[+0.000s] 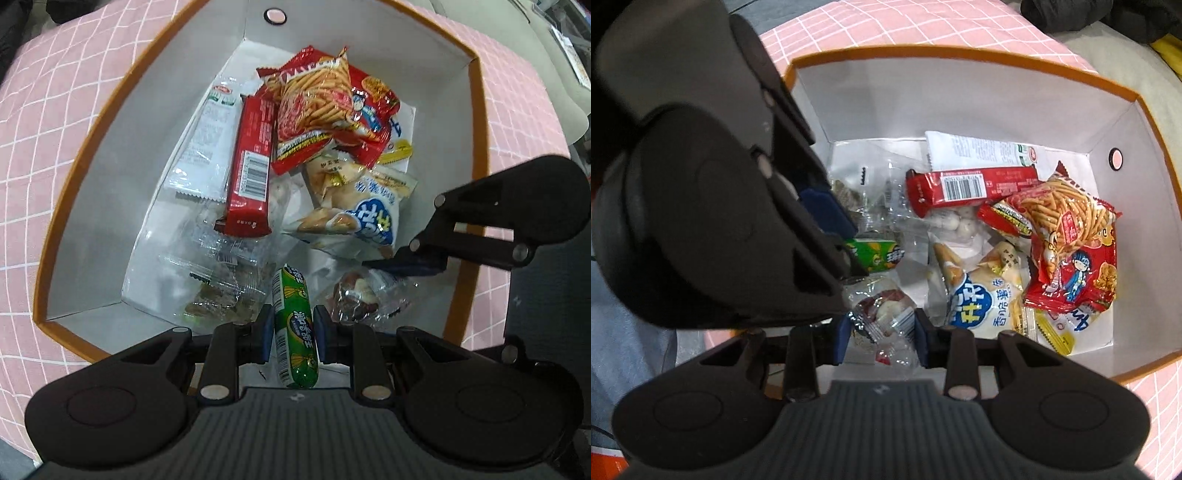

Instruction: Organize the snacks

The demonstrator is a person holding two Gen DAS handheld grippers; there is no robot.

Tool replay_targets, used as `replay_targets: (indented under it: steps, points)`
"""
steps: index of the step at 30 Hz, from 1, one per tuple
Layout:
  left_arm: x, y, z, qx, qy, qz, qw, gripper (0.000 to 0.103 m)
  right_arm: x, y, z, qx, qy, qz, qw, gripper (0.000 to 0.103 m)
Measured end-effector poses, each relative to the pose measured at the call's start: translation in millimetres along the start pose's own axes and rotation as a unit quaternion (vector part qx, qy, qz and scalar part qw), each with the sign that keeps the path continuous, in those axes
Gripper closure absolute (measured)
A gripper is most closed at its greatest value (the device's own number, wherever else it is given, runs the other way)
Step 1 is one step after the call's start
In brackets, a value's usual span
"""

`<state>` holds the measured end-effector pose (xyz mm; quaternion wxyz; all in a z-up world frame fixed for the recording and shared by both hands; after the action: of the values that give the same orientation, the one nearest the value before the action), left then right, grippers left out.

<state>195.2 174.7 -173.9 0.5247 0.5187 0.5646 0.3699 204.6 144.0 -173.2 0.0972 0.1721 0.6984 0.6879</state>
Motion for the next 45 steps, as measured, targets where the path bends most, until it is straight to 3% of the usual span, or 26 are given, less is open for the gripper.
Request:
replay_targets:
  steps: [10,15,27,34,38,45]
  points:
    - [2.6,-7.9,3.8,0.009,0.012,0.006,0.9999,0.078,-5.4,-9.8,1.6,0.006,-0.005,-0.012,1.000,0.064]
    - [3.7,-4.1,2.2,0.010,0.015,0.009,0.9998,0.063,-4.2,-9.4,-1.5,0.010,-0.005,-0.013,1.000,0.053]
    - [-5.6,26.8,-15.8,-0.018,0.015,0.024,0.9994,0.061,5.0,20.6,-4.6,-0.005,-0.005,-0.042,0.999,0.040]
    - [-16.6,64.4,-27.3,-0.060,0.019,0.045,0.9970,0.061,6.4,60.2,-16.1,-0.025,-0.007,-0.078,0.997,0.037]
    - [-27.4,97.0,-37.7,-0.105,0.014,0.058,0.9927,0.061,5.5,90.6,-29.5,-0.047,-0.023,-0.092,0.994,0.036]
    - [-55.1,169.1,-57.8,-0.240,0.024,0.081,0.9672,0.061,0.1,152.2,-71.4,-0.114,-0.077,-0.130,0.982,0.036]
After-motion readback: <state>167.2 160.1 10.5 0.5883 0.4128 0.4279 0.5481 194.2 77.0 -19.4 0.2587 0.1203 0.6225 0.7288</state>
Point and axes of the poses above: each gripper's, at about its wrist camera, not at the fingertips, and y roughly against the way its jaws point, x to its left, z to its top, the point moved 9 cm from there along -y, roughly the way its jaws point, and after that the axes turned 15 degrees about x, right-handed, at the moved point
